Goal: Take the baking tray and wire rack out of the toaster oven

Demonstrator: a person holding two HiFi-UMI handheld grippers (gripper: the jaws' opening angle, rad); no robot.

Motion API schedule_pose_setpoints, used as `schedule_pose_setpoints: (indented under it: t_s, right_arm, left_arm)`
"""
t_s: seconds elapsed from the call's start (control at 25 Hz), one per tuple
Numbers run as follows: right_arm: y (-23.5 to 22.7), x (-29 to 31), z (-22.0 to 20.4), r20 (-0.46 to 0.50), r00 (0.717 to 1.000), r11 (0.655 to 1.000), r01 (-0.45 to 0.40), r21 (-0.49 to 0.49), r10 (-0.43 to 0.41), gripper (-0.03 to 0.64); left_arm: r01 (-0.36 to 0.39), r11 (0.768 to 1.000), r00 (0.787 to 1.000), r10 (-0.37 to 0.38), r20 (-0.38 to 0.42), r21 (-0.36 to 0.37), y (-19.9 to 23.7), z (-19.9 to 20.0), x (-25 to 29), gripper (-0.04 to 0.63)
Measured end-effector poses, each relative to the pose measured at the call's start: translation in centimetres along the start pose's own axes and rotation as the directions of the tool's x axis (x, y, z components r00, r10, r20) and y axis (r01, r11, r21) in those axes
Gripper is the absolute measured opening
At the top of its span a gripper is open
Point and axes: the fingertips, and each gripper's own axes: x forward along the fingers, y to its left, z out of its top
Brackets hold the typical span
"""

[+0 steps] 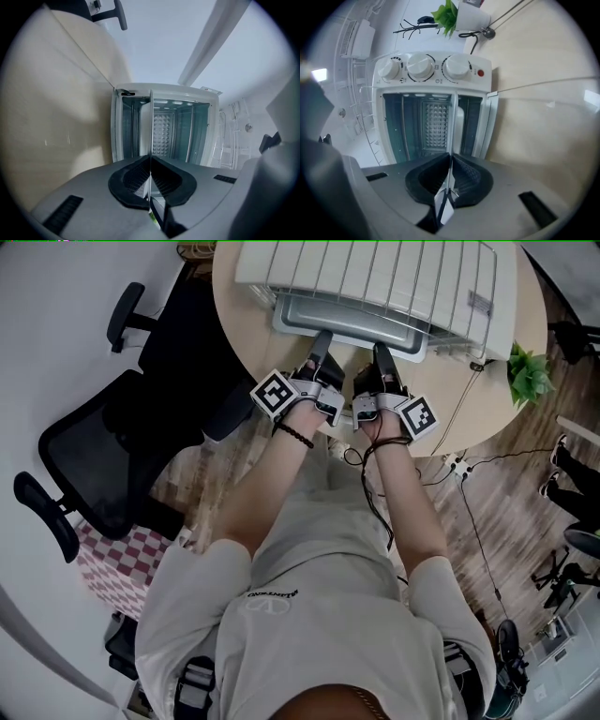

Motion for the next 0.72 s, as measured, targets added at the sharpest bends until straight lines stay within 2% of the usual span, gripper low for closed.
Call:
schedule_pose_setpoints:
  t_s: [0.72]
  right_arm:
    - [0.9,-8.4,-3.8,-0.083,0.997,1.0,0.006,-0.013,-0.007,0.023]
  left_arm:
    - [-0.002,1.0,1.0,0.002,0.005,0.006,-1.9,-3.4,-8.7,0.008]
